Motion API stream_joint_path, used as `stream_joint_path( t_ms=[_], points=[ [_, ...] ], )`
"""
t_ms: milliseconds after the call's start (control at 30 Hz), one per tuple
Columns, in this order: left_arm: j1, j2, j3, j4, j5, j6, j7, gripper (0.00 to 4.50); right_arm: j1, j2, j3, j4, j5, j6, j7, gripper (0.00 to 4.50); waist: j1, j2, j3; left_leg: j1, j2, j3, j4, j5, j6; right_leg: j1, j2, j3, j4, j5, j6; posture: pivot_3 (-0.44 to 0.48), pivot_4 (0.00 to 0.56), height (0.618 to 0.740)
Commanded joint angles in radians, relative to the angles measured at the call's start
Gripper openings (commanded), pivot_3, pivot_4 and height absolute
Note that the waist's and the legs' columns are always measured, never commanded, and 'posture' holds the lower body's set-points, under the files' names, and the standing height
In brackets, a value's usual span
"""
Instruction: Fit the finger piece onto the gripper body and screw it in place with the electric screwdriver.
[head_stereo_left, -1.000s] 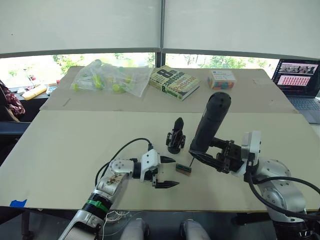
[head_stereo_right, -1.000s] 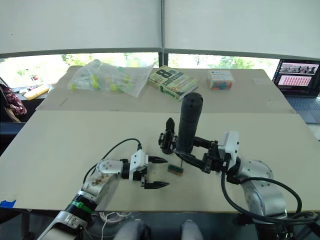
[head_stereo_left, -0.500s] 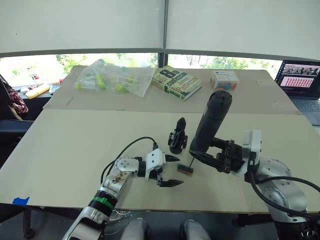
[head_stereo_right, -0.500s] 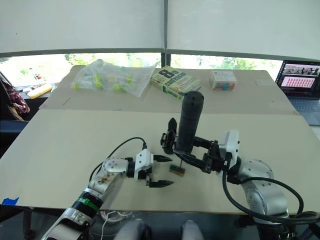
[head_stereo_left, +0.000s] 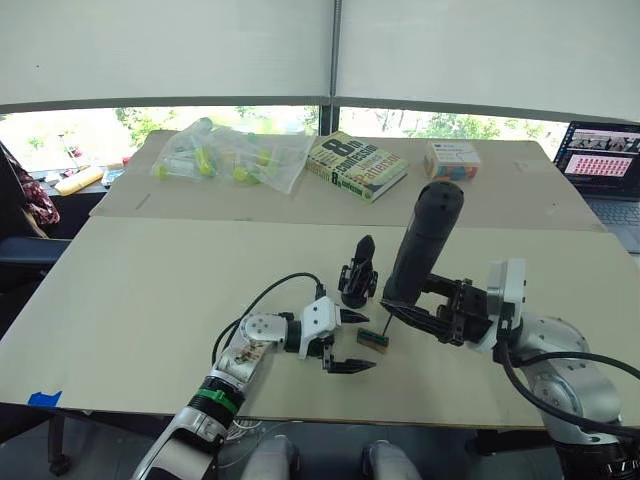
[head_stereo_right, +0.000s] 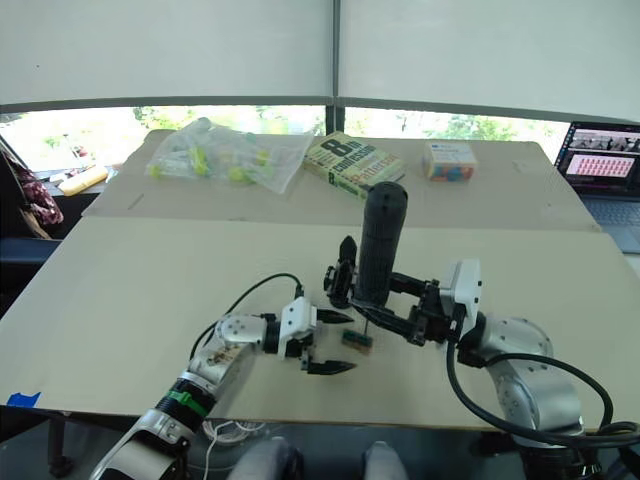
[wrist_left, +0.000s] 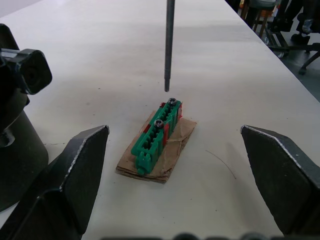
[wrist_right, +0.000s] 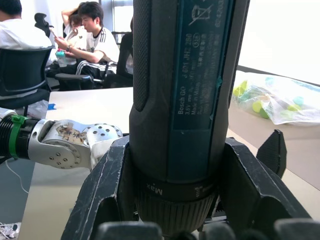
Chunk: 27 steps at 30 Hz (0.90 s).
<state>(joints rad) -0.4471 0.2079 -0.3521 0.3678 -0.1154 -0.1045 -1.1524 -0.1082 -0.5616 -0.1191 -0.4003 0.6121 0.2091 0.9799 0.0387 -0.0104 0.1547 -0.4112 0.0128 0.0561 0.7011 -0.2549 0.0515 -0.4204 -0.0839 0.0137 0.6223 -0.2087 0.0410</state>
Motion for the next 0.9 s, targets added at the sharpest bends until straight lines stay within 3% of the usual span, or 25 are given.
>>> stream_joint_path(
  t_ms=[33,900],
  points=[
    [0.016,-0.01,-0.039,0.005,0.017,0.011,-0.009,4.5,-0.008,-0.009,-0.044,-0.038,0.039,-0.012,-0.005,1.92,0.0,0.0,0.0,0.0,0.0,0.0,0.0,0.0,0.0,0.0,0.0,0.0,0.0,0.0,0.0,0.0,0.15,0.74],
    [0.033,-0.001,-0.049,-0.012,0.024,0.019,0.006,4.5,0.014,-0.007,-0.033,-0.034,0.038,-0.01,0.012,1.92,-0.002,0.0,0.0,0.0,0.0,0.0,0.0,0.0,0.0,0.0,0.0,0.0,0.0,0.0,0.0,0.0,0.15,0.74]
  ],
)
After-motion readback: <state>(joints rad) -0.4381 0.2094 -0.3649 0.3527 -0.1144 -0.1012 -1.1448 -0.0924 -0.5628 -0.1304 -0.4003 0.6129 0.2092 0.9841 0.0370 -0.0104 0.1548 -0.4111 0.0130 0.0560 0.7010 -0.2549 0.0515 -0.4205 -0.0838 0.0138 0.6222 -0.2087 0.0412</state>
